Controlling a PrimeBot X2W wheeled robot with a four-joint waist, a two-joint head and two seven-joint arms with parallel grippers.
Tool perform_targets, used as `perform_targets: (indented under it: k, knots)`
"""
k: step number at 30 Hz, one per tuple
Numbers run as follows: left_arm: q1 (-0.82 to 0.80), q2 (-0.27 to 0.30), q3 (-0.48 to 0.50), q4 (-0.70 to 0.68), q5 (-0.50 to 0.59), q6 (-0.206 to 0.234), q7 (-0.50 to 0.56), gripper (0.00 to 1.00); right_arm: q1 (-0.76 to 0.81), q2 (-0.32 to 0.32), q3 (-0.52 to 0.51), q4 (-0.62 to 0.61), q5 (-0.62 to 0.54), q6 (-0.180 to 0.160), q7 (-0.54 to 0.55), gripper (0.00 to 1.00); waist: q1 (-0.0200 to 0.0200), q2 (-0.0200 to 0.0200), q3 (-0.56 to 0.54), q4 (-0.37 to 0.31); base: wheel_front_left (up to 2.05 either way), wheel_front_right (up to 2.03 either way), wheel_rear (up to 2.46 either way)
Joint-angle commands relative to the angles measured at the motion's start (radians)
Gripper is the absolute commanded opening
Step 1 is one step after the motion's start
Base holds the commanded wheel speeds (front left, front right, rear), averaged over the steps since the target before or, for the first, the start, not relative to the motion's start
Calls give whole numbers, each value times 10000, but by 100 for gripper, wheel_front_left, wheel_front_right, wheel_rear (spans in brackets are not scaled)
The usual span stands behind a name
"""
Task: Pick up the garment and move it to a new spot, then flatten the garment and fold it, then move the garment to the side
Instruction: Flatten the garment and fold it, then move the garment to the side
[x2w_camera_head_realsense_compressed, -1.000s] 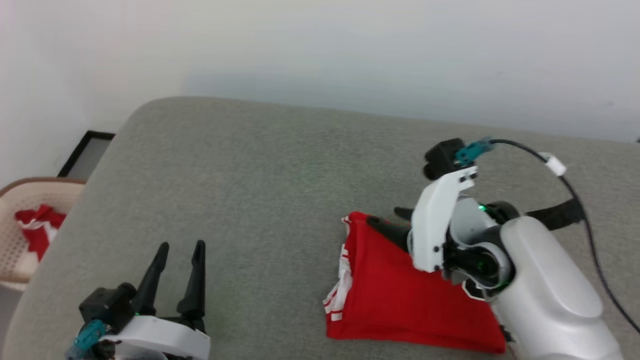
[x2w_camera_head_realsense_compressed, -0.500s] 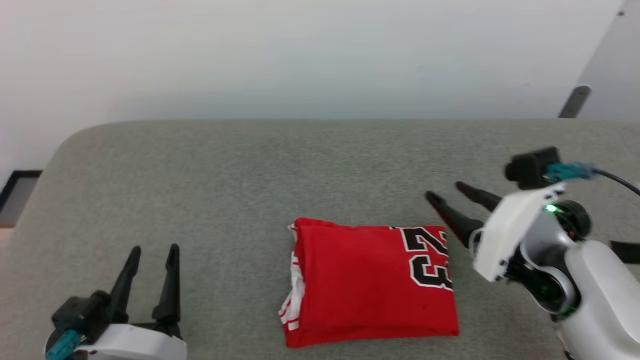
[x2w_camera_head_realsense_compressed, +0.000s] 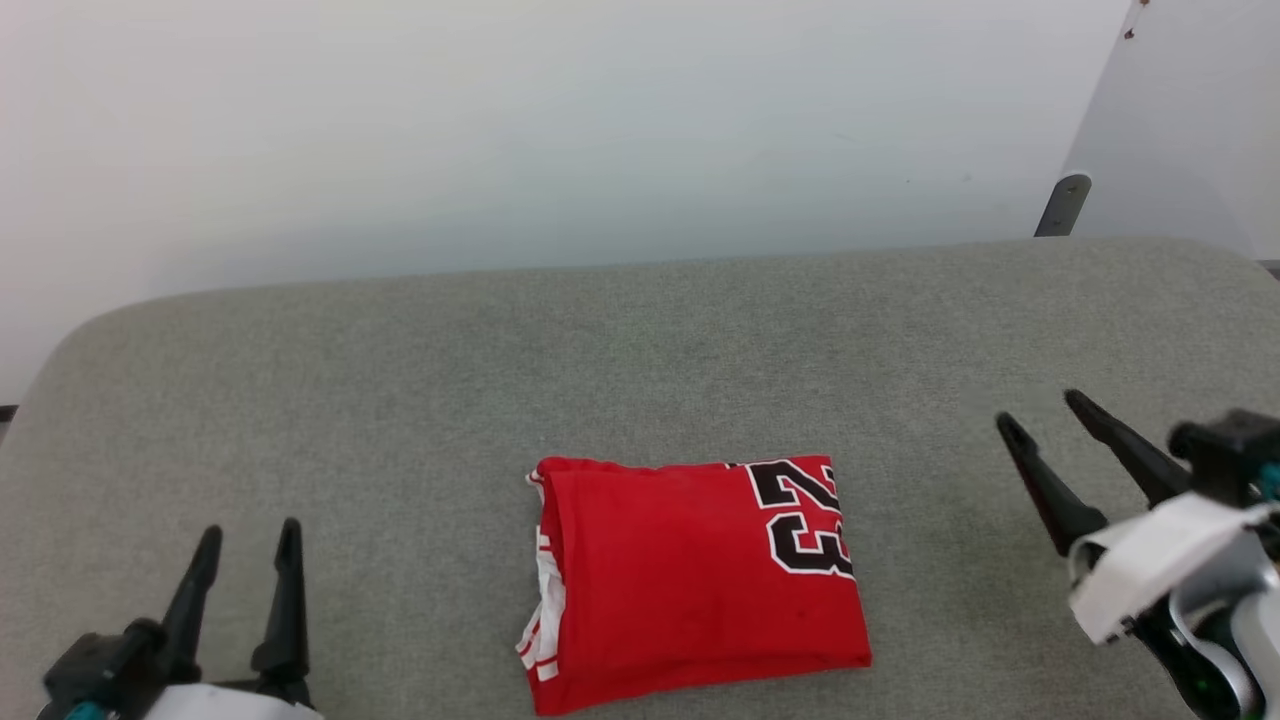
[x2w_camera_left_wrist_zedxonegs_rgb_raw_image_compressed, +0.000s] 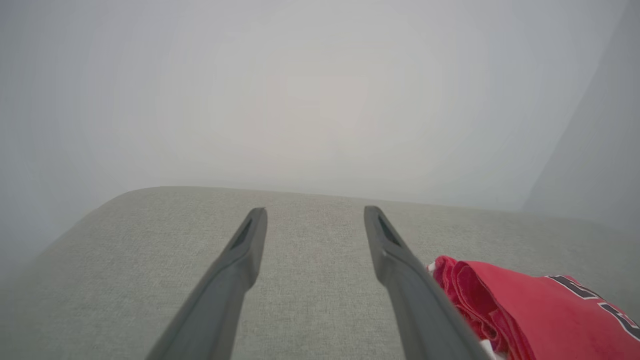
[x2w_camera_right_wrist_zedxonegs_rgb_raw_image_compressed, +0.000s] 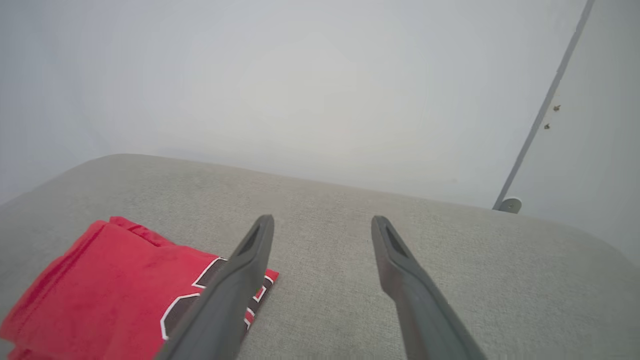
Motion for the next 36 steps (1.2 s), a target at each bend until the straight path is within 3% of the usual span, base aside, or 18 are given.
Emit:
perform_targets:
  k: [1, 19, 36]
  knots:
    - [133, -1, 68, -3, 92, -30, 4, 100, 208, -10, -96, 43, -36, -8, -169, 100, 0, 0, -29, -3, 0, 0, 0]
    - [581, 63, 577, 5, 80, -30, 4, 100, 1803, 293, -1253, 145, -520, -8, -1535, 100, 0, 0, -205, 74, 0, 0, 0]
    - [660, -30, 569, -84, 121, -30, 5, 100, 2156, 548, -1595, -35, -813, -8, -1669, 100, 0, 0, -189, 44, 0, 0, 0]
